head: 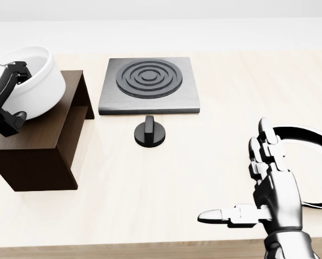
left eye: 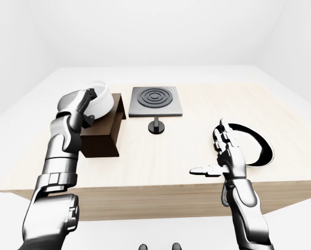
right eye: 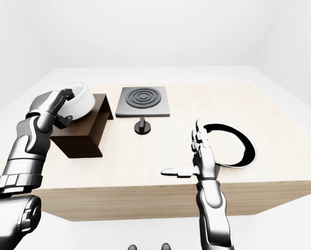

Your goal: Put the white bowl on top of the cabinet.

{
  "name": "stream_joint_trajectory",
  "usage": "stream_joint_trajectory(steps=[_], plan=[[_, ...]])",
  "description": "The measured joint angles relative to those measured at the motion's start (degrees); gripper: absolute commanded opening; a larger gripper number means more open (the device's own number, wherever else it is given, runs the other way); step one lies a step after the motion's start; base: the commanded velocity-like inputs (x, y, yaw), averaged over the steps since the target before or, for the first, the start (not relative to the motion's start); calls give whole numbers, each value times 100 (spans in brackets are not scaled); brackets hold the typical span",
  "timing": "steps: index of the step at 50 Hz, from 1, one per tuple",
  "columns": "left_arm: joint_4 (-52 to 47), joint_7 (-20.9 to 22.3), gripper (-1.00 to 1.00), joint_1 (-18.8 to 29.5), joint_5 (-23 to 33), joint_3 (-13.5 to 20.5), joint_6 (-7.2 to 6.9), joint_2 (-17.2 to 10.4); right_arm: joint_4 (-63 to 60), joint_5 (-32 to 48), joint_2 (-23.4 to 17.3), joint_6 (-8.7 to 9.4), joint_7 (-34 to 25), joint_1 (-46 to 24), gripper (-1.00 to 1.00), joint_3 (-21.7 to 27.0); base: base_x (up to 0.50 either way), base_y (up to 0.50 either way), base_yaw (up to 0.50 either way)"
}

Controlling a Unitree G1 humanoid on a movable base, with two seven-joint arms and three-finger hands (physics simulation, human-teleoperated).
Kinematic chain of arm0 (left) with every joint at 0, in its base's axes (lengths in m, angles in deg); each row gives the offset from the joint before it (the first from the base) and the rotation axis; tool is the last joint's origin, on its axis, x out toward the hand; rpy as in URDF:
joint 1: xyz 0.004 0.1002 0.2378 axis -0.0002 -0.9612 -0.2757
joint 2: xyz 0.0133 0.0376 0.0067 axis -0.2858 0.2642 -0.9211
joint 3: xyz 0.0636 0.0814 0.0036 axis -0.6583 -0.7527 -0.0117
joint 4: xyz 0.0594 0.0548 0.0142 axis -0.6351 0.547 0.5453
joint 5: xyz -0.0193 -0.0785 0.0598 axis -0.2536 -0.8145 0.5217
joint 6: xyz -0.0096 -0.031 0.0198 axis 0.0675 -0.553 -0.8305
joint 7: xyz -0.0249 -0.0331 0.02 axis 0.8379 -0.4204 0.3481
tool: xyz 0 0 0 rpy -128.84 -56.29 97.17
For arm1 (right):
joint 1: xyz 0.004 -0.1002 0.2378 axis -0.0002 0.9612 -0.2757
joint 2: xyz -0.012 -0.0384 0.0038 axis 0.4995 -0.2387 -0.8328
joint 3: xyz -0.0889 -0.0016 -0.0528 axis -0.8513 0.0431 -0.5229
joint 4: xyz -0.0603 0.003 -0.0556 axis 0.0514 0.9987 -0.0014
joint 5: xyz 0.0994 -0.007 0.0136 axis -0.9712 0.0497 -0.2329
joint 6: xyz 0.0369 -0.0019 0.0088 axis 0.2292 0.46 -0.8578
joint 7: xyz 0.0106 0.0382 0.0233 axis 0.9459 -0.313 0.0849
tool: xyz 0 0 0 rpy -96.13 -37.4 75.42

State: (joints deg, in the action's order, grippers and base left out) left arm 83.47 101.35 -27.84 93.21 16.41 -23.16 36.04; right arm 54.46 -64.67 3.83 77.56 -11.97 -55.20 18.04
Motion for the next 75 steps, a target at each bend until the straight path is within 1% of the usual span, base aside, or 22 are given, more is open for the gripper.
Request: stream_joint_trajectory(steps=[14, 28, 43, 54, 72, 73, 74, 75], plan=[[112, -137, -100, -83, -75, 31, 0, -25, 40, 22, 3, 0, 6, 1, 100, -24, 0, 0, 0], [326, -274, -100, -56, -172, 25, 0, -53, 52, 38, 6, 0, 7, 10, 100, -43, 0, 0, 0], [460, -260, -100, 47, -315, -23, 0, -109, 137, 55, 6, 0, 16, -14, 100, -68, 0, 0, 0], [579, -331, -100, 117, -289, -87, 0, -102, 188, 68, 5, 0, 22, -31, 100, -82, 0, 0, 0], [822, -534, -100, 201, -108, -282, 1, -32, 191, 79, 7, 0, 31, -26, 100, -98, 0, 0, 0], [824, -543, -74, 201, -101, -291, 0, -31, 190, 80, 7, 0, 30, -25, 100, -99, 0, 0, 0], [814, -525, -34, 197, -117, -294, 1, -29, 189, 80, 7, 0, 30, -24, 100, -99, 0, 0, 0], [789, -501, 0, 193, -118, -316, 0, -31, 188, 80, 8, 0, 29, -22, 100, -100, 1, 0, 0]])
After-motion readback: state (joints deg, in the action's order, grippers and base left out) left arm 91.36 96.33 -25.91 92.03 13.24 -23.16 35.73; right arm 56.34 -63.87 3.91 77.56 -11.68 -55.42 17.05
